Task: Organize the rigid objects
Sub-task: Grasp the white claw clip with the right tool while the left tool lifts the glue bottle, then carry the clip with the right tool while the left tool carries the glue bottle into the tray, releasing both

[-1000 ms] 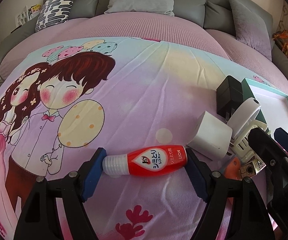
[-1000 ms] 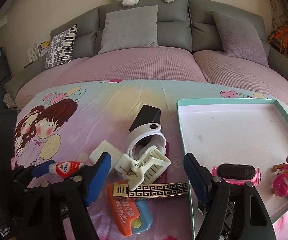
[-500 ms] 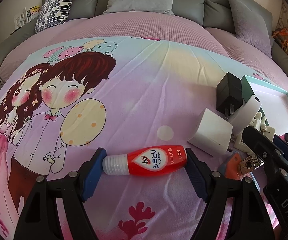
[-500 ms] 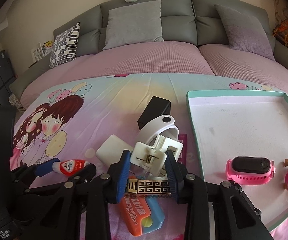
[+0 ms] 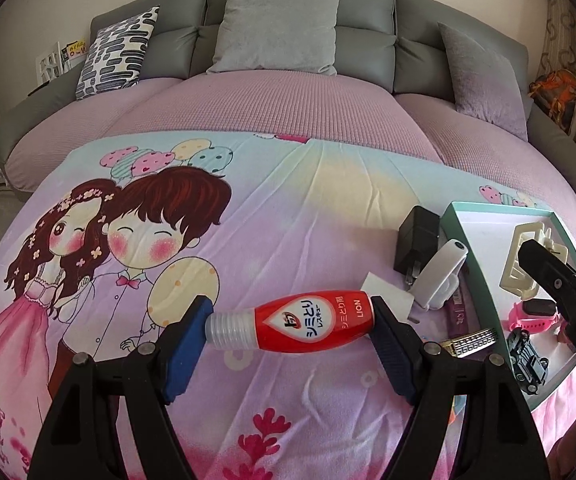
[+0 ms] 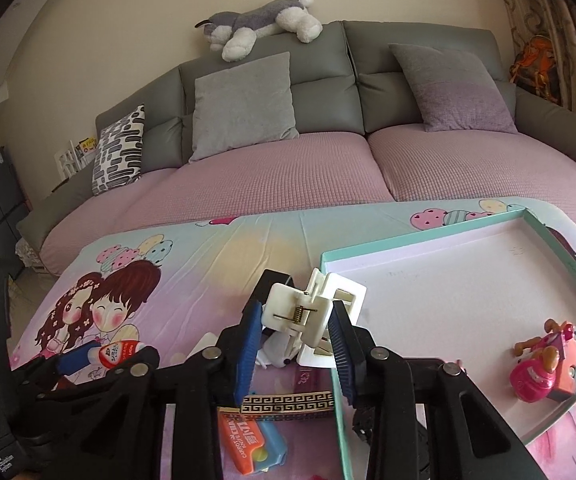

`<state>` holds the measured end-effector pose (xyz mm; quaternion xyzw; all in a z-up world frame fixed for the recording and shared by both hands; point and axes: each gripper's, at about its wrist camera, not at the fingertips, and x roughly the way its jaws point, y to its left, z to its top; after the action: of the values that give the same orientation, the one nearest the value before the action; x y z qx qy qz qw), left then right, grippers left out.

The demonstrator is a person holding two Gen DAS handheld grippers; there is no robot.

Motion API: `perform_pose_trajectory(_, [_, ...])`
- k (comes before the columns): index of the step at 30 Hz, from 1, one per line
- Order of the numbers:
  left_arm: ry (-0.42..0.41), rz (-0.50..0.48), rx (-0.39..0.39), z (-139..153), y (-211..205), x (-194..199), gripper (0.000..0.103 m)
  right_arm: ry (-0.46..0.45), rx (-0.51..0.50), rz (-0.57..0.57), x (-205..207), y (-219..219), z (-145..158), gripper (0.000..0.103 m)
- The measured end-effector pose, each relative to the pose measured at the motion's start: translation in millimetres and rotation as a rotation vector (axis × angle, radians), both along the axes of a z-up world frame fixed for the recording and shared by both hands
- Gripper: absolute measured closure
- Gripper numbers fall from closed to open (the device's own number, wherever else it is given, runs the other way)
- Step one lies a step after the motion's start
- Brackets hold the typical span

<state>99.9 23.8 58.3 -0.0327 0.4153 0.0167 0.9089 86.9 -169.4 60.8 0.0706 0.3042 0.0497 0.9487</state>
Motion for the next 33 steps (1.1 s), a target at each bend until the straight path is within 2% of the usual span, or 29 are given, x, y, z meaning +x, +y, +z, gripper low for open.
perform_pose_trajectory(6, [-0.018, -0.076, 0.022, 13, -34, 7, 0.024, -0.015, -0.023, -0.107, 1, -42, 4, 0.067])
perform_pose_trajectory(17, [-0.044, -0.244, 0.064, 30, -127, 39, 0.024, -0.002, -0.003, -0.269, -2, -108, 1, 0.066])
perform_pose_trajectory(24, [-0.057, -0.3, 0.061, 22, -172, 57, 0.024, 0.002, 0.017, -0.339, -7, -137, -1, 0.066])
perform_pose_trajectory(33, [-0.037, -0.313, 0.049, 2, -192, 59, 0.024, 0.04, 0.004, -0.362, -6, -146, -6, 0.066])
